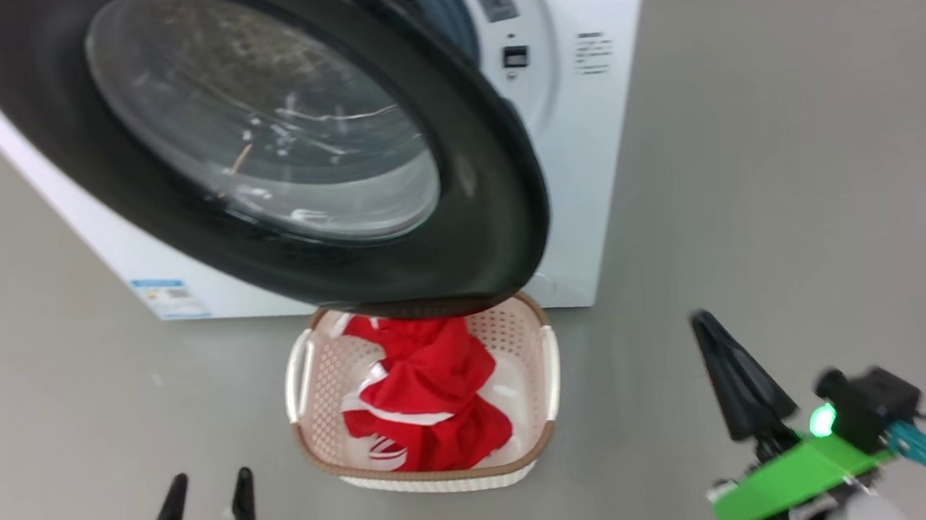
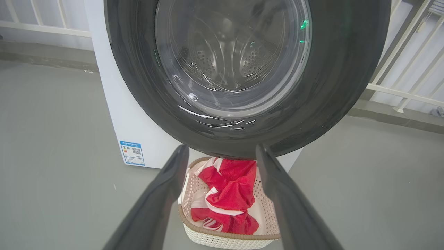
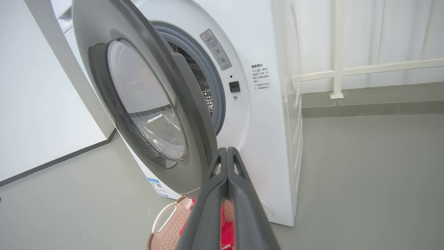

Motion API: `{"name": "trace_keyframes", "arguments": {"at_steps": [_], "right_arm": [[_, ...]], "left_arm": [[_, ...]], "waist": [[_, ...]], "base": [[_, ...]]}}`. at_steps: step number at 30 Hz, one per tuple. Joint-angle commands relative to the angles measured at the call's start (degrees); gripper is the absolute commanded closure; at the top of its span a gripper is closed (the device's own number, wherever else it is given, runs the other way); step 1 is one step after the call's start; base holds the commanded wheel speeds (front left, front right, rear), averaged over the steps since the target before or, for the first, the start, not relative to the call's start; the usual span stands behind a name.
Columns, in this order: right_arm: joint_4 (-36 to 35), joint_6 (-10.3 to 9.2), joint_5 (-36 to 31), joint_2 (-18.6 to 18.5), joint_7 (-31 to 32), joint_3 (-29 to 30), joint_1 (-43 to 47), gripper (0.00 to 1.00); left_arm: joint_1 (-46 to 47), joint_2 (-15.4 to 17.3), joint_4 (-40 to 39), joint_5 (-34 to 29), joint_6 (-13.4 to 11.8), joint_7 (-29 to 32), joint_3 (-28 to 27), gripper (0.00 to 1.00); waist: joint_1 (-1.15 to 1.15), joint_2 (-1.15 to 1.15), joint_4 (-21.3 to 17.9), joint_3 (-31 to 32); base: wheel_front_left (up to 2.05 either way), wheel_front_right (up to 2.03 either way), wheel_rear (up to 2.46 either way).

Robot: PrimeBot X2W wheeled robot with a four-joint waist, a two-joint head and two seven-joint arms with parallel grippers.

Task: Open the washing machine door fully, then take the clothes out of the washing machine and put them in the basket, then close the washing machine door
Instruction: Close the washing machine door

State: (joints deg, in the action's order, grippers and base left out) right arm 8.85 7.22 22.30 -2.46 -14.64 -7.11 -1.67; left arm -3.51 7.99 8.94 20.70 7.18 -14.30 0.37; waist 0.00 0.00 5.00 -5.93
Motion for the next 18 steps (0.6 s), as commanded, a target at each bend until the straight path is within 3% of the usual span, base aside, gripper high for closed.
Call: {"name": "trace_keyframes", "arguments": {"at_steps": [1,7,18], "right_arm": [[-0.91,0.26,0.90,-0.42,-0.36,-2.15,-3.00,1.00],[2.73,0.26,1.45,-0.42,-0.36,-6.65,-12.59,1.00],[7.97,0.26,1.94,-0.42,-0.36,-6.94,-21.46,1.00]], "left_arm": [[2.34,0.38,-1.30,-0.36,0.31,-0.70,-1.61,0.00],[3.77,-0.46,-0.94,0.15,0.31,-0.70,1.64,0.00],[6.94,-0.93,-1.08,1.03,0.31,-0.70,4.54,0.00]], "waist": [[0.00,0.00,2.65,-0.40],[0.00,0.00,7.85,-1.22],[0.00,0.00,13.01,-5.28]], "base": [[0.00,0.00,0.00],[0.00,0.00,0.00],[0.00,0.00,0.00]]}}
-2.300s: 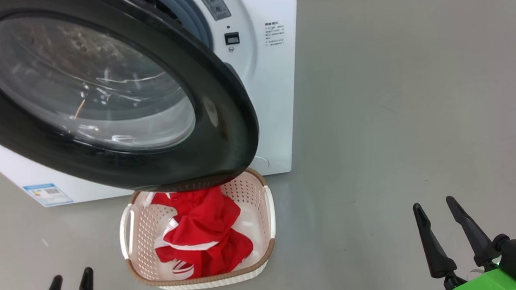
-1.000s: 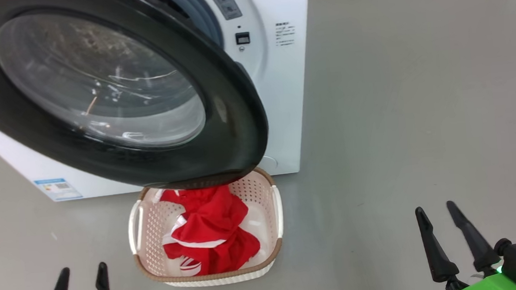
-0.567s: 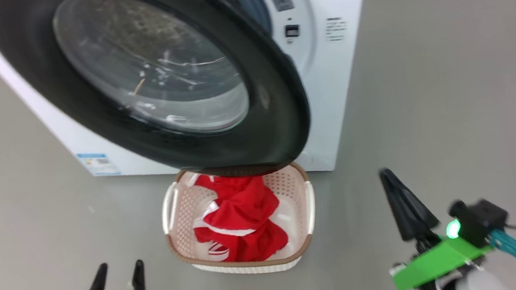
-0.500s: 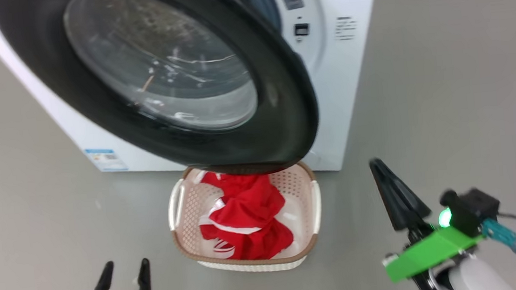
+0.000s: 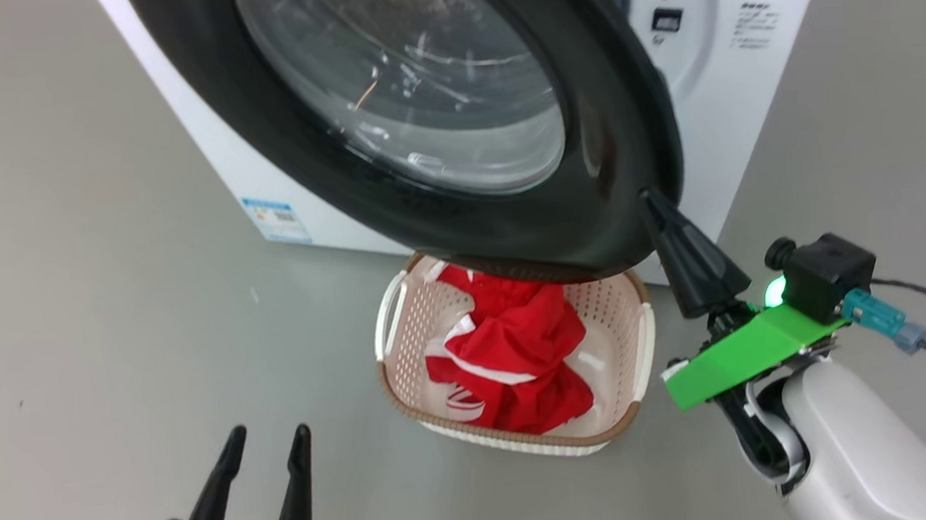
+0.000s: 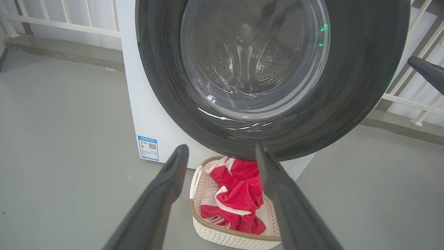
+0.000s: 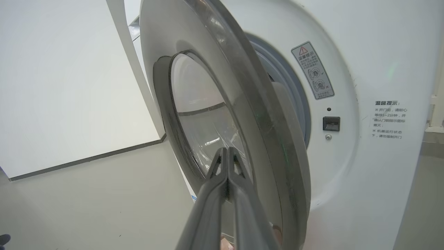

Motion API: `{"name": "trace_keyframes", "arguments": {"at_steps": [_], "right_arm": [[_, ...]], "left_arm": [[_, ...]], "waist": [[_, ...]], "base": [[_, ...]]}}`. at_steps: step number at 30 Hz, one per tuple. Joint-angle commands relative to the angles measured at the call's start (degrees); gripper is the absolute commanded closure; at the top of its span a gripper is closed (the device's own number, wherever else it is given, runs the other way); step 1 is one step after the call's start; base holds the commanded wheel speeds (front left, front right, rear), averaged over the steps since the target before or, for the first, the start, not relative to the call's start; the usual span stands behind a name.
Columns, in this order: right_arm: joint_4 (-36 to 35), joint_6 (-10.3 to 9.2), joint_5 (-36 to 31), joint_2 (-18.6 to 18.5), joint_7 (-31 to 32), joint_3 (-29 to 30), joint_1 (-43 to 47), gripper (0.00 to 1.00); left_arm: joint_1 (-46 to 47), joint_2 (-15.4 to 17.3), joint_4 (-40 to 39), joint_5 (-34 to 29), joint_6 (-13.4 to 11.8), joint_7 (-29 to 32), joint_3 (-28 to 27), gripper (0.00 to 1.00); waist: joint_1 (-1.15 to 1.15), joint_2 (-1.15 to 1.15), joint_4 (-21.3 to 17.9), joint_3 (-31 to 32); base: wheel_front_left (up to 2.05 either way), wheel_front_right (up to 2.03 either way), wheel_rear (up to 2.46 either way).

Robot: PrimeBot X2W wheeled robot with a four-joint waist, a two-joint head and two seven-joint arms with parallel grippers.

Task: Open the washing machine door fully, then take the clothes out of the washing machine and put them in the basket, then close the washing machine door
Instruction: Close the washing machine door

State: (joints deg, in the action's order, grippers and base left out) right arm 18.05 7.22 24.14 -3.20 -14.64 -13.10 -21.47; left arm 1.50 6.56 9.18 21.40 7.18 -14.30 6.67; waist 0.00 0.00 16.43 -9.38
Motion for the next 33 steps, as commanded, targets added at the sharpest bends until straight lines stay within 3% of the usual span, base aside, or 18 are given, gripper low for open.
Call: {"name": "trace_keyframes", "arguments": {"at_steps": [1,33], "right_arm": [[-0.84,0.26,-0.03,0.33,-0.36,-0.63,-2.19,1.00],[2.34,0.26,-7.78,0.33,-0.36,11.81,-20.30,1.00]], "left_arm": [[2.33,0.40,-1.39,0.48,0.31,-0.70,-1.64,0.00],[12.09,-1.04,-2.52,3.72,0.31,-0.70,2.79,0.00]], "waist": [[0.00,0.00,1.84,-2.41],[0.00,0.00,5.78,-16.83]], "base": [[0.00,0.00,0.00],[0.00,0.00,0.00]]}}
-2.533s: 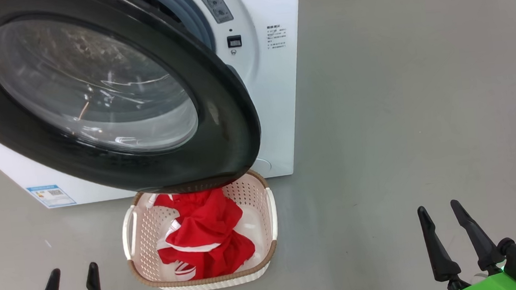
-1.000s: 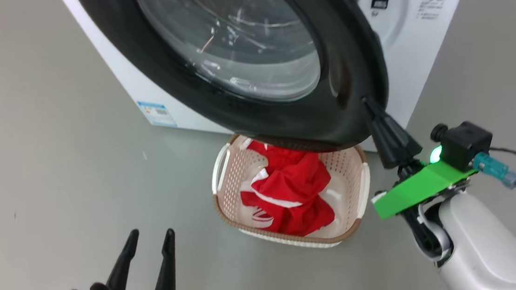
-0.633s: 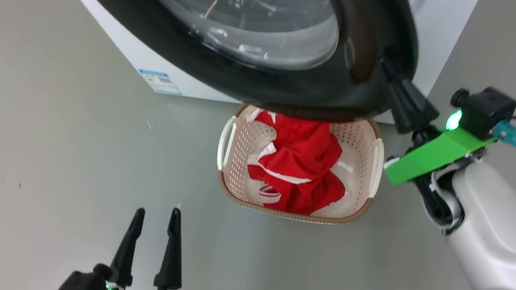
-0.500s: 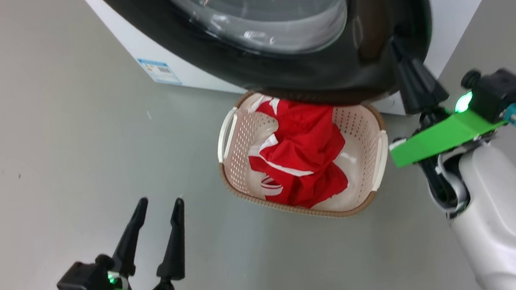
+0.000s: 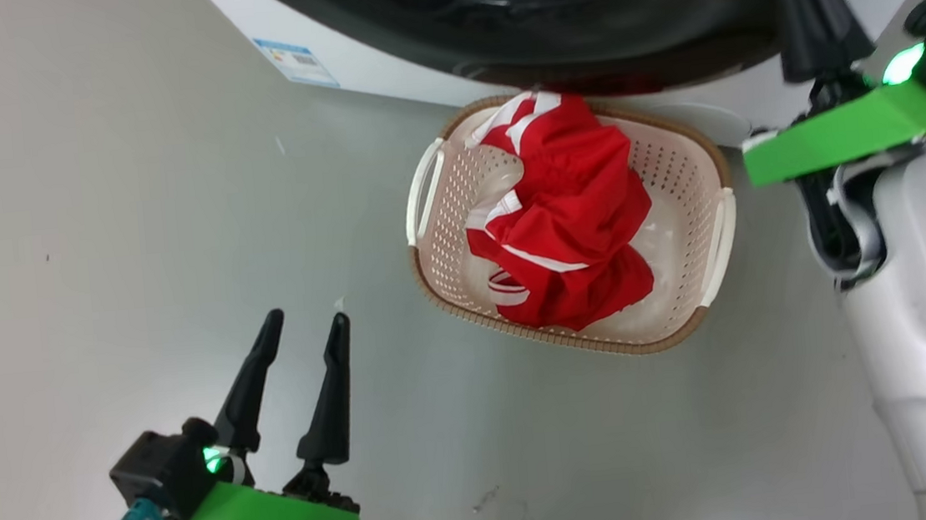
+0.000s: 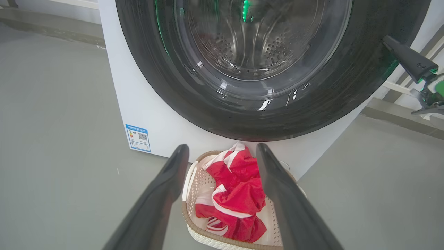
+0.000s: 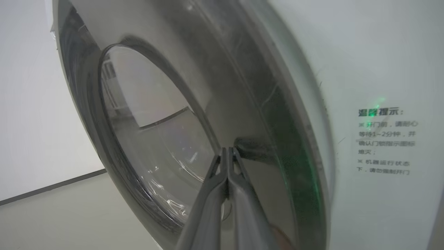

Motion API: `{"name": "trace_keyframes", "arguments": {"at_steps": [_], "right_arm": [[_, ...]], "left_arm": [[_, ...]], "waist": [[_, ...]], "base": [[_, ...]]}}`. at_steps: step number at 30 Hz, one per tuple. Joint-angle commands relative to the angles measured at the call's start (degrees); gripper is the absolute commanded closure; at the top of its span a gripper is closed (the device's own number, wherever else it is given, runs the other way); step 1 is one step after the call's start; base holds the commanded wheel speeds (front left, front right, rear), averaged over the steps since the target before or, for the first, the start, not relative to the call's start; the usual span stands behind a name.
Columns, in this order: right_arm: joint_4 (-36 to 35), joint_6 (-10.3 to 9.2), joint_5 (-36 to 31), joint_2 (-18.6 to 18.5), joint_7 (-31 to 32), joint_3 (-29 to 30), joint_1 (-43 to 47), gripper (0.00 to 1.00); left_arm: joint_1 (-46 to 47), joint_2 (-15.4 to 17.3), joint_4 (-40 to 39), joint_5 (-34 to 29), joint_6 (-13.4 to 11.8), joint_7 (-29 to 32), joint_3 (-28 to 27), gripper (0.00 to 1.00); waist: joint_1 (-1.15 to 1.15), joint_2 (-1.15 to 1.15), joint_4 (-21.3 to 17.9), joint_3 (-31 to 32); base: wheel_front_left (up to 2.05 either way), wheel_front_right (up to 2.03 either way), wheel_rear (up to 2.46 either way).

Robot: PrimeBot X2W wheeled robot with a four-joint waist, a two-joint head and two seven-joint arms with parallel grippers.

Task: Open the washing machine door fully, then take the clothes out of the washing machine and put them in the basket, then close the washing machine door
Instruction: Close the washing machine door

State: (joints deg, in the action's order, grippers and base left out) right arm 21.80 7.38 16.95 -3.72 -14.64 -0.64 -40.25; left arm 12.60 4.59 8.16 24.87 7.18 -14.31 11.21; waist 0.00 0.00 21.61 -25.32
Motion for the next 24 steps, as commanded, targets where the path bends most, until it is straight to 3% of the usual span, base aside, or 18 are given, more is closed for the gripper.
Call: {"name": "trace_keyframes", "arguments": {"at_steps": [1,14,24], "right_arm": [[-1.47,0.11,-0.75,0.84,-0.36,-0.26,-2.19,1.00],[-2.49,0.11,1.49,0.84,-0.36,2.99,-7.93,1.00],[-1.54,0.11,1.97,0.84,-0.36,-3.41,-0.48,1.00]], "left_arm": [[1.21,0.89,-1.50,0.29,0.31,-0.69,-1.58,0.00],[2.93,1.09,-1.68,0.80,0.31,-0.69,-0.57,0.00],[1.70,2.36,-0.38,0.06,0.31,-0.69,-0.53,0.00]], "waist": [[0.00,0.00,0.71,-1.17],[0.00,0.00,1.14,-3.18],[0.00,0.00,-0.47,1.06]], "base": [[0.00,0.00,0.00],[0.00,0.00,0.00],[0.00,0.00,0.00]]}}
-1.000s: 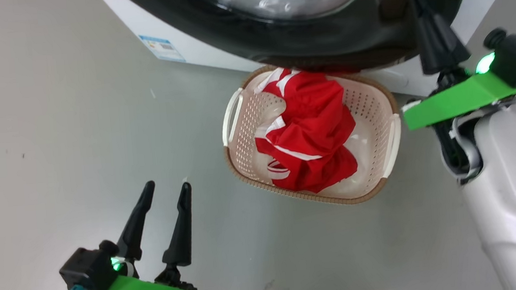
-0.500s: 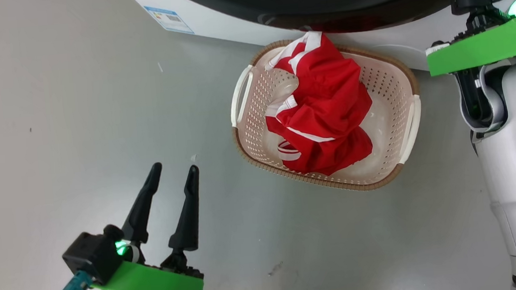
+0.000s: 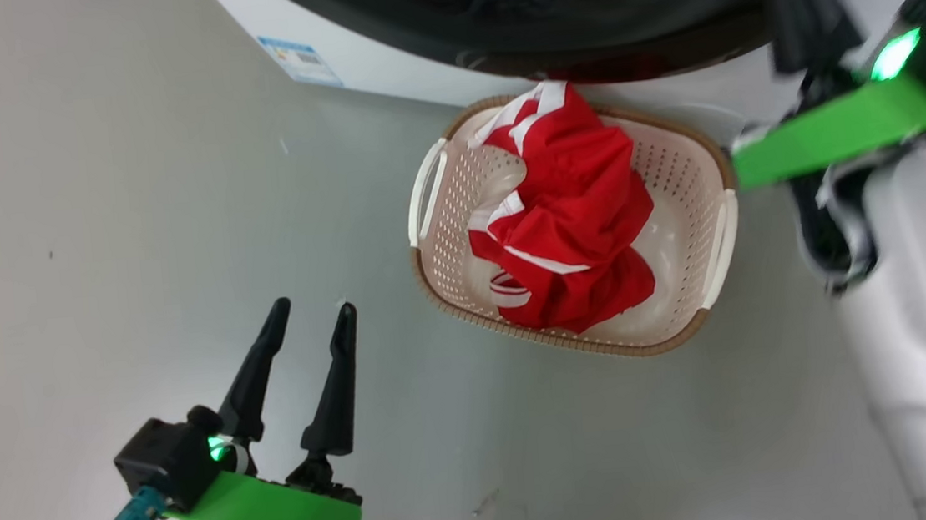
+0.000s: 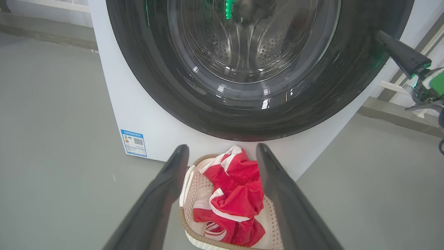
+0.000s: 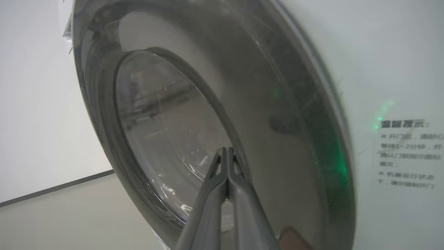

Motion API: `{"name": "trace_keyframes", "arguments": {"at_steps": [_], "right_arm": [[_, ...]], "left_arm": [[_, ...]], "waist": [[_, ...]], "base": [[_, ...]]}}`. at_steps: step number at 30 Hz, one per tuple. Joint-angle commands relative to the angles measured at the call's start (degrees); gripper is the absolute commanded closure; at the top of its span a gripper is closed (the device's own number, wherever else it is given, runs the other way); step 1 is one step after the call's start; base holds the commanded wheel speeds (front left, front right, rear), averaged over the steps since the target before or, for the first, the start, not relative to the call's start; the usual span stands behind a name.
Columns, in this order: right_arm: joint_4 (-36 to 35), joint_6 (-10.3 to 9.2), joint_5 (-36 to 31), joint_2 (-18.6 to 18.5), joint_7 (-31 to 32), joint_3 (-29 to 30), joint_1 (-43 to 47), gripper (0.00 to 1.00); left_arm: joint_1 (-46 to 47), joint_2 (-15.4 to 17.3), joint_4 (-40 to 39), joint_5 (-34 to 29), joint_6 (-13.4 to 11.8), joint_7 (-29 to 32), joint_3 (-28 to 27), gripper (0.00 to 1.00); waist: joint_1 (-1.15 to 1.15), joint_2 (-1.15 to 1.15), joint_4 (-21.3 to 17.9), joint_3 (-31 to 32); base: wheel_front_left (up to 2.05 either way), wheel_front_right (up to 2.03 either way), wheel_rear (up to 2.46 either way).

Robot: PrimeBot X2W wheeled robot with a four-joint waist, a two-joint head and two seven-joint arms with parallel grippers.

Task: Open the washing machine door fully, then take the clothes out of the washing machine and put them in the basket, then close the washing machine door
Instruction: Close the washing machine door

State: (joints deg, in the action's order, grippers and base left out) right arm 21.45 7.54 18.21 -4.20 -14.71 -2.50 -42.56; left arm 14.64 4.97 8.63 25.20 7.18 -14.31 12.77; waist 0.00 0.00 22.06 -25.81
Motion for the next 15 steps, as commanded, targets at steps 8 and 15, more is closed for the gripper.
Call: {"name": "trace_keyframes", "arguments": {"at_steps": [8,15], "right_arm": [[-2.16,-0.05,1.53,1.33,-0.29,-4.20,11.10,0.00],[-3.30,-0.05,1.56,1.33,-0.29,-4.08,16.98,0.00]], "left_arm": [[-3.04,4.13,0.22,-1.30,0.31,-0.69,-3.82,0.00],[-4.62,5.69,0.85,-1.87,0.31,-0.69,-5.05,0.00]], "waist": [[0.00,0.00,-4.31,6.50],[0.00,0.00,-7.24,9.33]], "base": [[0.00,0.00,0.00],[0.00,0.00,0.00]]}}
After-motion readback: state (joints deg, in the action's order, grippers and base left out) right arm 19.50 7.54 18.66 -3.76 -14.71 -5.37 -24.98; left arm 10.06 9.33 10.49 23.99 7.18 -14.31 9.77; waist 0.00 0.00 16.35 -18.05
